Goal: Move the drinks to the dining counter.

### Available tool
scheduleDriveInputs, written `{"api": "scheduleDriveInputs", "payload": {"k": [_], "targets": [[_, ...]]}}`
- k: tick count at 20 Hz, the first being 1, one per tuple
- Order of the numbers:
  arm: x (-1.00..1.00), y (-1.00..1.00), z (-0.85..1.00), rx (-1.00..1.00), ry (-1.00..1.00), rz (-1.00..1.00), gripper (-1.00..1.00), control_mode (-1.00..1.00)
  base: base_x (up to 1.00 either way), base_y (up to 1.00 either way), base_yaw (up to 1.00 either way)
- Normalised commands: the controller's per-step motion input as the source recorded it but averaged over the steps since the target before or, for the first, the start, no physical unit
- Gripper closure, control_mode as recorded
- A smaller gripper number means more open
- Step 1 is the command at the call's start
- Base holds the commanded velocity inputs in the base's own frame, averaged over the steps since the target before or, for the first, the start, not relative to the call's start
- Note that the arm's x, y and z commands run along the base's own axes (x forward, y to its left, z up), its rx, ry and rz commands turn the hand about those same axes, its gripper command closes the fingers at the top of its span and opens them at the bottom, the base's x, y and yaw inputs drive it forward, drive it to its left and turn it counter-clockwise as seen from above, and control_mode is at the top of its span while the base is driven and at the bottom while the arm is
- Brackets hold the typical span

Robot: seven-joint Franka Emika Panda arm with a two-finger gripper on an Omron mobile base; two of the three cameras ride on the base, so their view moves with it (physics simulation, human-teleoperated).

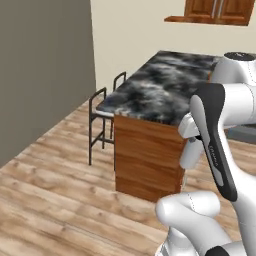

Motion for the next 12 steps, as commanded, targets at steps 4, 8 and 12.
{"api": "scheduleDriveInputs", "payload": {"k": [4,8,12], "targets": [[0.00,0.00,0.00,0.00,0.00,0.00,1.00,1.00,1.00,0.97,-0.59],[0.00,0.00,0.00,0.00,0.00,0.00,1.00,1.00,1.00,0.98,-0.58],[0.00,0.00,0.00,0.00,0.00,0.00,1.00,1.00,1.00,1.00,-0.56]]}}
